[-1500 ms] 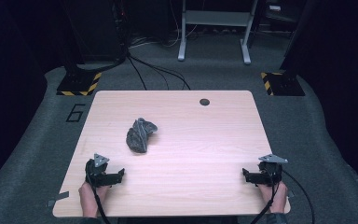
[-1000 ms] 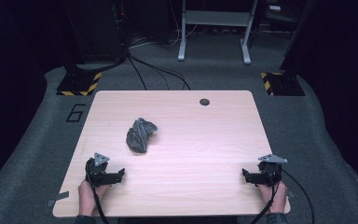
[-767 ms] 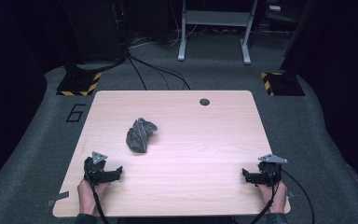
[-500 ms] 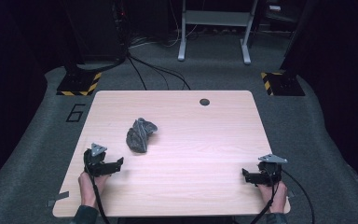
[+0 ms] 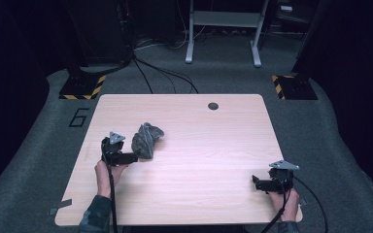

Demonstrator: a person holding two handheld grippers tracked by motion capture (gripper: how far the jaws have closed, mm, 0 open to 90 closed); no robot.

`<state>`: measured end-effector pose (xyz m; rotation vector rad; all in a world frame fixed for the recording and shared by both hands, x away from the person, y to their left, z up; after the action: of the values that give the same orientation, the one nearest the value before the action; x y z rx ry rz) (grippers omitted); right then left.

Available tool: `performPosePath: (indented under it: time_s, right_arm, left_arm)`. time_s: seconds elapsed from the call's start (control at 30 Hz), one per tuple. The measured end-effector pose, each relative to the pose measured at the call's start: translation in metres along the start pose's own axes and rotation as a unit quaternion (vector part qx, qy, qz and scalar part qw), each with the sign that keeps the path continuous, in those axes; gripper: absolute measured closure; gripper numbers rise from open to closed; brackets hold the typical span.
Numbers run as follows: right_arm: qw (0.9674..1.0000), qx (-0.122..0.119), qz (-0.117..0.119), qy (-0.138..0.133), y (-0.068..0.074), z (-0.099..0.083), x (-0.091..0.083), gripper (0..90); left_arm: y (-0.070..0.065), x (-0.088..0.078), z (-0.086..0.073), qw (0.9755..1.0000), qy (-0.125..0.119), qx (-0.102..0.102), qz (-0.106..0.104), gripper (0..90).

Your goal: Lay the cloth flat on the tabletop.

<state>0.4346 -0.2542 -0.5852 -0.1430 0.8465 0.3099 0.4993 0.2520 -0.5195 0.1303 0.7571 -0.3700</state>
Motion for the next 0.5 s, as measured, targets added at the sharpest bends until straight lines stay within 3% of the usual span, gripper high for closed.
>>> performPosePath:
  time_s: [0.23, 0.5]
  right_arm:
    - [1.0000, -0.001, 0.000, -0.002, 0.000, 0.000, 0.000, 1.2]
    - [1.0000, -0.002, -0.002, -0.001, 0.000, 0.000, 0.000, 1.3]
  left_arm:
    - [-0.005, 0.019, 0.020, 0.9998, 0.013, 0.018, 0.000, 17.3]
    - [-0.004, 0.042, 0.023, 0.9997, 0.026, 0.003, 0.003, 21.4]
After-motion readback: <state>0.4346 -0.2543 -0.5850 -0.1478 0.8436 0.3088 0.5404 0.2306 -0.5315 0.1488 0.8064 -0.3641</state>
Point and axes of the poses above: each handheld gripper's, and its own axes: x roughly forward along the jaws, z roughly out of its top, y roughly to its left, the point moved 8 cm from there along x, roughly forward along the jaws, and after that the axes turned 5 degrees about y, right-handed, at the moved point
